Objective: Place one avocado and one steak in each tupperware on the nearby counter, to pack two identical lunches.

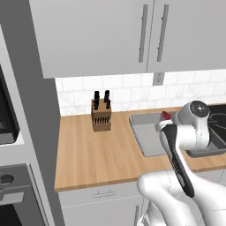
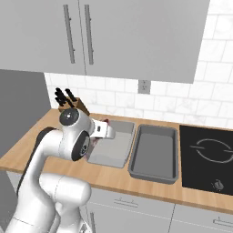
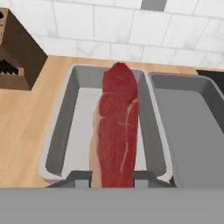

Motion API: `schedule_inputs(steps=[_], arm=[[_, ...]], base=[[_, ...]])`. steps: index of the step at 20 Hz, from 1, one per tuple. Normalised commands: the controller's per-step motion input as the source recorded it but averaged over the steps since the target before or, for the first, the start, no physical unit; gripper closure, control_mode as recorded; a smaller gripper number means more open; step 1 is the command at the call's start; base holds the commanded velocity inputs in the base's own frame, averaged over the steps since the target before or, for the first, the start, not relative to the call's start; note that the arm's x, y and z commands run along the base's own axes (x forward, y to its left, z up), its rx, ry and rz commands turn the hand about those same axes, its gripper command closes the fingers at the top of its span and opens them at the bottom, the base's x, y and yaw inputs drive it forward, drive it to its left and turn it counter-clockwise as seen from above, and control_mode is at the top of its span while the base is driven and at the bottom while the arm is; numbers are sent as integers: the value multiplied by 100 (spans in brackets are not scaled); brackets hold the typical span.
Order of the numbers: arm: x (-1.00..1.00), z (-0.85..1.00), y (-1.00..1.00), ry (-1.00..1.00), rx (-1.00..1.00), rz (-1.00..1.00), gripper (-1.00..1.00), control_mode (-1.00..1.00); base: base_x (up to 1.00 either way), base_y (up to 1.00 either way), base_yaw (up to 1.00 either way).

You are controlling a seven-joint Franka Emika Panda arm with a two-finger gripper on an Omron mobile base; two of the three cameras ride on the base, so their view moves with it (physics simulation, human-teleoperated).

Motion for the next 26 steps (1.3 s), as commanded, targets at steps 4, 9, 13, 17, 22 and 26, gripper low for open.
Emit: schedule_inputs(steps=[4,9,13,17,22,26], arm=[[100,-23,-53,2,0,0,100,-100],[61,-63,-26,6,0,0,100,-100],[18,-36,0,3,0,0,100,-100],[26,-6,0,0,0,0,-100,-100],[0,0,0,0,0,0,-100,-100],[-16,3,2,-2,0,0,-100,-100]], base=[[0,0,0],[0,0,0],[0,0,0],[0,0,0],[0,0,0],[0,0,0]])
